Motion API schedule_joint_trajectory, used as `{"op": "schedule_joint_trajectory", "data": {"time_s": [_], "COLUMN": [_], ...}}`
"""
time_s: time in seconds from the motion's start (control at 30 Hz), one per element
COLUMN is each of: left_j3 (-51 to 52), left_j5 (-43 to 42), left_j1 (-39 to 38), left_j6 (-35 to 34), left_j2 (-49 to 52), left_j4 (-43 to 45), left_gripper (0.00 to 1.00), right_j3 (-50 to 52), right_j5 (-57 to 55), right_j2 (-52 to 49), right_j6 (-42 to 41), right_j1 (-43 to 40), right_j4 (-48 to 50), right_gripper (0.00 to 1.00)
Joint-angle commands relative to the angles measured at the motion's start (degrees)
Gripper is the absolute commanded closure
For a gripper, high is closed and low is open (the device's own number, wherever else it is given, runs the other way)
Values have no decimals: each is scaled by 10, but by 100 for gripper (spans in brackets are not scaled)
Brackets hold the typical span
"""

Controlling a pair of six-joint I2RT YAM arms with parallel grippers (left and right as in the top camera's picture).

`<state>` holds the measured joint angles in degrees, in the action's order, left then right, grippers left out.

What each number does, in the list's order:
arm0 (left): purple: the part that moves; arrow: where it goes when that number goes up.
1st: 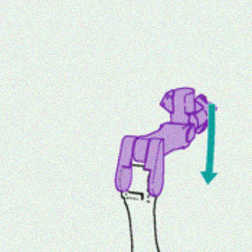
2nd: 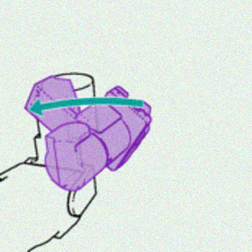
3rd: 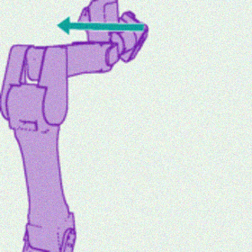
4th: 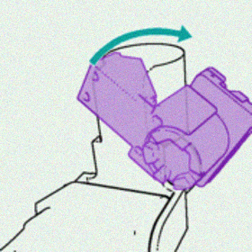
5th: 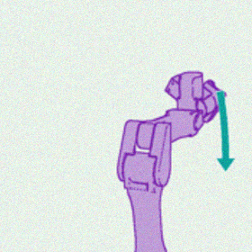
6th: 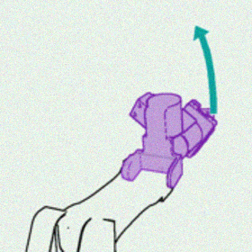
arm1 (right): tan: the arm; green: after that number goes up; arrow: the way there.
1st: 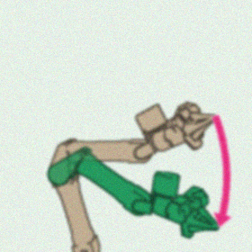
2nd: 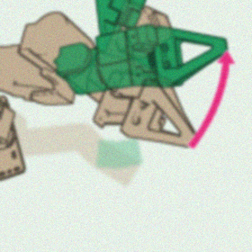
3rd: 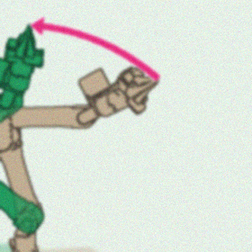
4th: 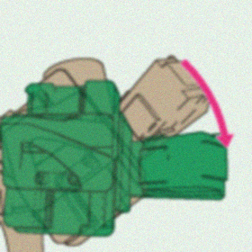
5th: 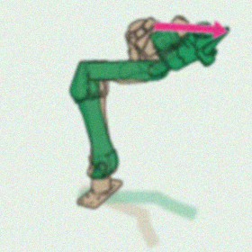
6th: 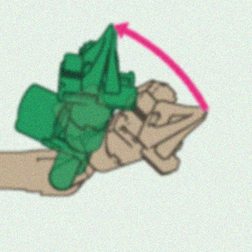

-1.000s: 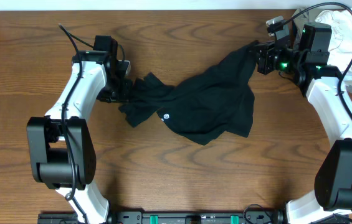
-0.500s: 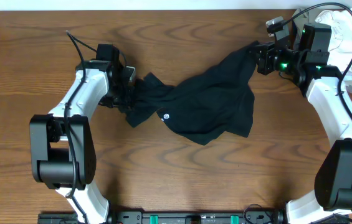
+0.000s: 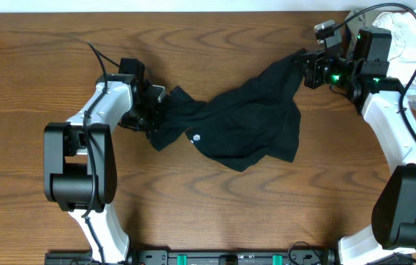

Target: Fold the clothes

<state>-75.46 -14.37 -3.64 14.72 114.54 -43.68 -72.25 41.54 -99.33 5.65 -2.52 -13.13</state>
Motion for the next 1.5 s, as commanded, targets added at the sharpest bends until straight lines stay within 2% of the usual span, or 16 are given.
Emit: {"op": "schedule_joint_trajectory", "data": {"time_s": [0.0,0.2,0.43,0.67,0.97,1.1,1.27,1.47], "left_j3": [-8,-59,-69,-69,-69,-69,-66,-34], "left_j5": [-16,-8,73,137,257,258,249,152], "left_j1": [1,1,1,1,1,1,1,1], "left_j6": [3,2,-17,-19,-117,-152,-248,-297], "left_j2": [-12,-84,-224,-316,-350,-355,-350,-344], "left_j4": [-9,-52,-86,-87,-62,-88,-178,-271], "left_gripper": [94,94,94,94,94,94,94,94], "right_j3": [-6,-6,-6,-6,-6,-6,-6,-6], "right_j5": [2,2,2,-5,-6,-7,-7,-10], "right_j2": [13,13,13,13,13,13,13,13], "right_j6": [9,9,9,8,4,4,4,7], "right_j1": [5,5,5,1,-17,-17,-17,-17], "right_j4": [-2,-2,-2,-4,-7,-15,-22,-27], "right_gripper": [99,99,99,99,99,99,99,99]}}
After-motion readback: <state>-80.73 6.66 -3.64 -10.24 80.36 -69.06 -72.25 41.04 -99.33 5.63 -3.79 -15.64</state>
